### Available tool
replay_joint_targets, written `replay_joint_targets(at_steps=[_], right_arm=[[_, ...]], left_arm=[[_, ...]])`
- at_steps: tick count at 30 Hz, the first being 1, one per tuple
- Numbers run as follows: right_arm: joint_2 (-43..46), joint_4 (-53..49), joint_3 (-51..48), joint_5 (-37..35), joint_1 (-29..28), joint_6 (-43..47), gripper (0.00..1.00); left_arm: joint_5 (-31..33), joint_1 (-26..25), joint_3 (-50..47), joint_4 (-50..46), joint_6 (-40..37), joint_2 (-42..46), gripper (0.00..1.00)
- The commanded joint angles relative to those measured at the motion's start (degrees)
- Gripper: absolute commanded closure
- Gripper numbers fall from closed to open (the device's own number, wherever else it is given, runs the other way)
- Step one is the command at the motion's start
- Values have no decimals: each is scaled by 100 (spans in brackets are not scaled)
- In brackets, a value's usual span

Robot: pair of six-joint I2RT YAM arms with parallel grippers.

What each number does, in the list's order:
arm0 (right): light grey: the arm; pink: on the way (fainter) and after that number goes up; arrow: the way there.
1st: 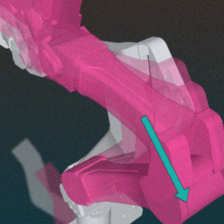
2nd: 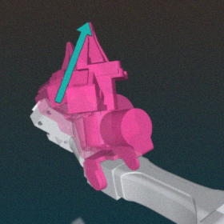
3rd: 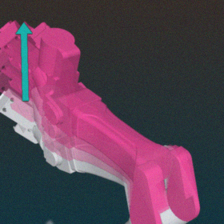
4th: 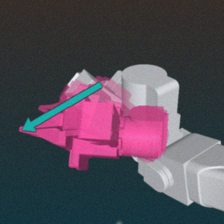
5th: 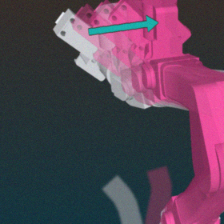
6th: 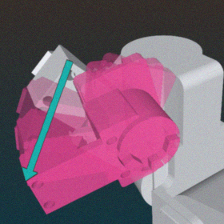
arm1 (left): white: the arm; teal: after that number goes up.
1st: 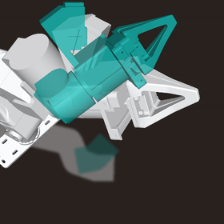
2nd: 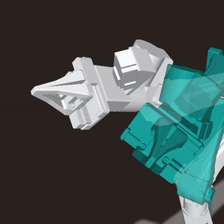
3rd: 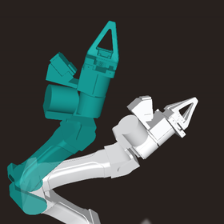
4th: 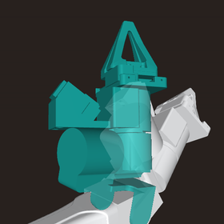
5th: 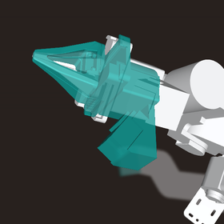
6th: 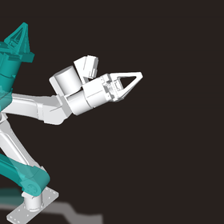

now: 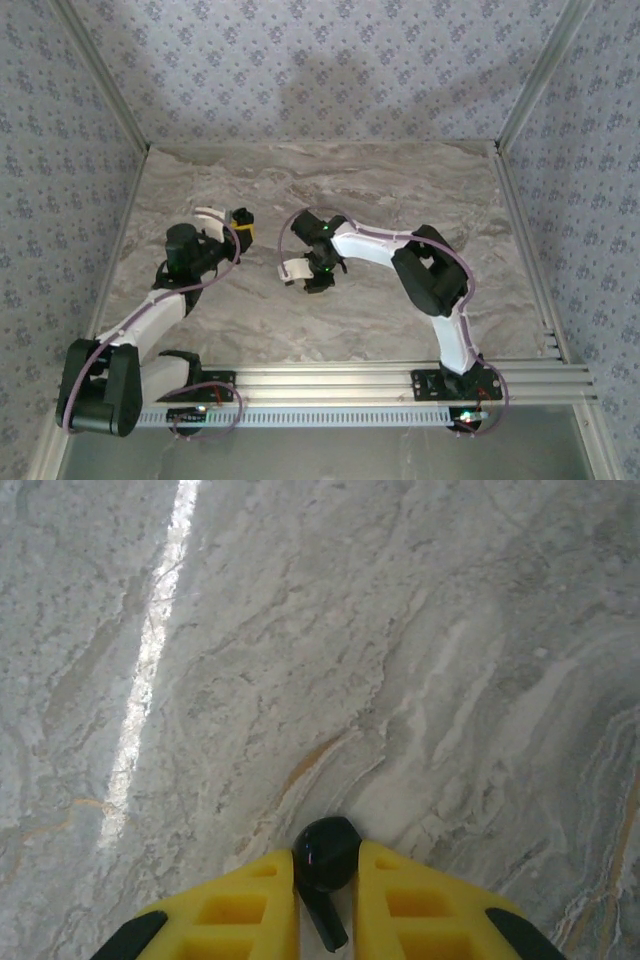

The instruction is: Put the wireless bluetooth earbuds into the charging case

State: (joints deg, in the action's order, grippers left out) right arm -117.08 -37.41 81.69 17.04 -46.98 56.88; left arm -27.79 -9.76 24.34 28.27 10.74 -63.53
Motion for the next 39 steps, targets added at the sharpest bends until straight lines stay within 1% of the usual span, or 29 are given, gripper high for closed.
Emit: replay_joint_targets(at_steps=[1,5,9,12,16,20,23,26,30,39], right_arm=[[464,651,-329,333,177,-580,81],[1102,1288,-888,658,370,-1261,81],[1798,1798,-1483,906,585,-1815,81],[2361,2207,-1877,1125,789,-2226,81],[3114,2751,-2357,1370,1068,-2750,81],[3812,3463,-2842,1694,1411,-3423,81],[4179,3936,-3087,1902,1607,-3902,81],[4435,4275,-3272,2025,1762,-4286,81],[4596,5080,-3508,2163,1912,-5035,81],[4418,6856,-3836,2110,1940,-6754,81]], left_arm=[[-276,-92,69,362,-171,-69,85],[-645,-368,-86,891,-365,-183,85],[-1009,-742,-66,1129,-708,-286,85],[-1144,-935,-30,1184,-892,-329,85],[-1216,-1171,-9,1296,-1142,-393,85],[-1061,-1657,138,1330,-1588,-648,85],[-944,-1839,294,1443,-1638,-900,85],[-891,-1880,401,1741,-1517,-1115,86],[-895,-1946,568,2011,-1362,-1385,86],[-733,-2198,838,2642,-937,-1819,86]])
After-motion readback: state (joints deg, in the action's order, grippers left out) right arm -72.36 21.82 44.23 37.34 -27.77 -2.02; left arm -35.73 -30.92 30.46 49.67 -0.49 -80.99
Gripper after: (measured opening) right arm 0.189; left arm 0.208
